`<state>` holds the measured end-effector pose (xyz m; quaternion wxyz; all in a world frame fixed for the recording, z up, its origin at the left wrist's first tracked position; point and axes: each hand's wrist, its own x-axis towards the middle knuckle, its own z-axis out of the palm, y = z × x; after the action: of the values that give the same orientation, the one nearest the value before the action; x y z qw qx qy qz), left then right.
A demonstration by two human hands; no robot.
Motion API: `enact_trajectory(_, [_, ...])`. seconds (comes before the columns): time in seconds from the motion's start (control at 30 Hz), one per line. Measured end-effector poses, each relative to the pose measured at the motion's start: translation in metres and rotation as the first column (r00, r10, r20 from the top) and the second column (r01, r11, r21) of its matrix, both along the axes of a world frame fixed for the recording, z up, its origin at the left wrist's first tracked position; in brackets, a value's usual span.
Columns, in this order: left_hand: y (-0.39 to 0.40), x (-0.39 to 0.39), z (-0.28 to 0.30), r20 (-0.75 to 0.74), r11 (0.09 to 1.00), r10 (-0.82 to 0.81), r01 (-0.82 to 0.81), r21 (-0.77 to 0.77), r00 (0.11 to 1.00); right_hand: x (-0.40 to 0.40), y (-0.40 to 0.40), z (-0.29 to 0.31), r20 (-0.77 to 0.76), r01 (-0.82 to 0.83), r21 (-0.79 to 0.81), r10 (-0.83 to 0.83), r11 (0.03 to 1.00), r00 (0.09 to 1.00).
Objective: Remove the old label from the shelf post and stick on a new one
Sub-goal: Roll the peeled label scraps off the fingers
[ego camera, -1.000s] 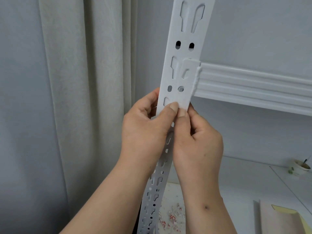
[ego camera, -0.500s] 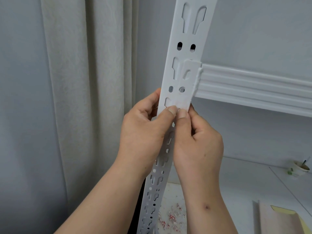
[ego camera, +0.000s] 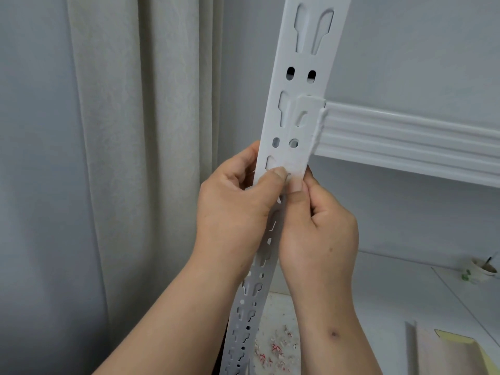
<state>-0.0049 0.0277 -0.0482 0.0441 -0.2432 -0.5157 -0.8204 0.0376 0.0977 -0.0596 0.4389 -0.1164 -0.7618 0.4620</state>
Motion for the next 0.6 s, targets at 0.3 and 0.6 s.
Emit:
enact_trajectory(0.3, [0.0022,0.0013,0.0001,0.0,1.0,0.014,-0.014,0.027,1.0,-0.0009,0.0005,-0.0009,0.001,-0.018,-0.022,0.018,1.0,1.0])
enact_trajectory(0.6, [-0.0014,-0.0011,-0.0004,-0.013,1.0,-0.012,0.013,0.011,1.0,0.0003,0.0007,-0.0001,0.002,-0.016,-0.011,0.016,1.0,1.0])
